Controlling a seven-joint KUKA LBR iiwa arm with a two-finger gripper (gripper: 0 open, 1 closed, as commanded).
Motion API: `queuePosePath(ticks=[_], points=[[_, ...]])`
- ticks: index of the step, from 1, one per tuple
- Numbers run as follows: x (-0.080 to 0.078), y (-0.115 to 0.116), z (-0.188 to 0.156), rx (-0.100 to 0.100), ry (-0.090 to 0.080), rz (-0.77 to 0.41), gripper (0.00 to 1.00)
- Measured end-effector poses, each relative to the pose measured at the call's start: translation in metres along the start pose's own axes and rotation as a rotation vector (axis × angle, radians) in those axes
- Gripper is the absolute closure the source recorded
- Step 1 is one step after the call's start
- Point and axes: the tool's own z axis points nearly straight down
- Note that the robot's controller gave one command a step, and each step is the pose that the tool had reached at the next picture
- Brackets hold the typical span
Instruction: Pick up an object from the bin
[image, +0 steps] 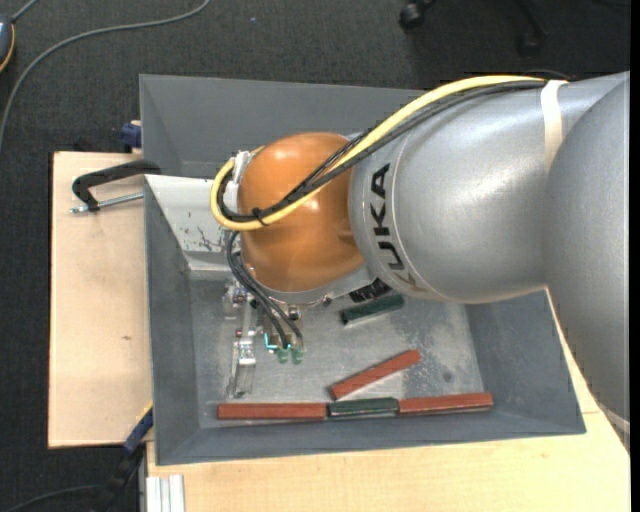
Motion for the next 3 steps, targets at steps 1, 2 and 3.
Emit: queuePosePath(ticks=[1, 2, 3], points=[[0.0, -0.073, 0.029, 0.002, -0.004, 0.15, 0.0], [-0.01, -0.137, 0.063, 0.002, -0.004, 0.063, 0.0], [-0.021, -0.231, 0.128, 0.001, -0.005, -0.019, 0.0]])
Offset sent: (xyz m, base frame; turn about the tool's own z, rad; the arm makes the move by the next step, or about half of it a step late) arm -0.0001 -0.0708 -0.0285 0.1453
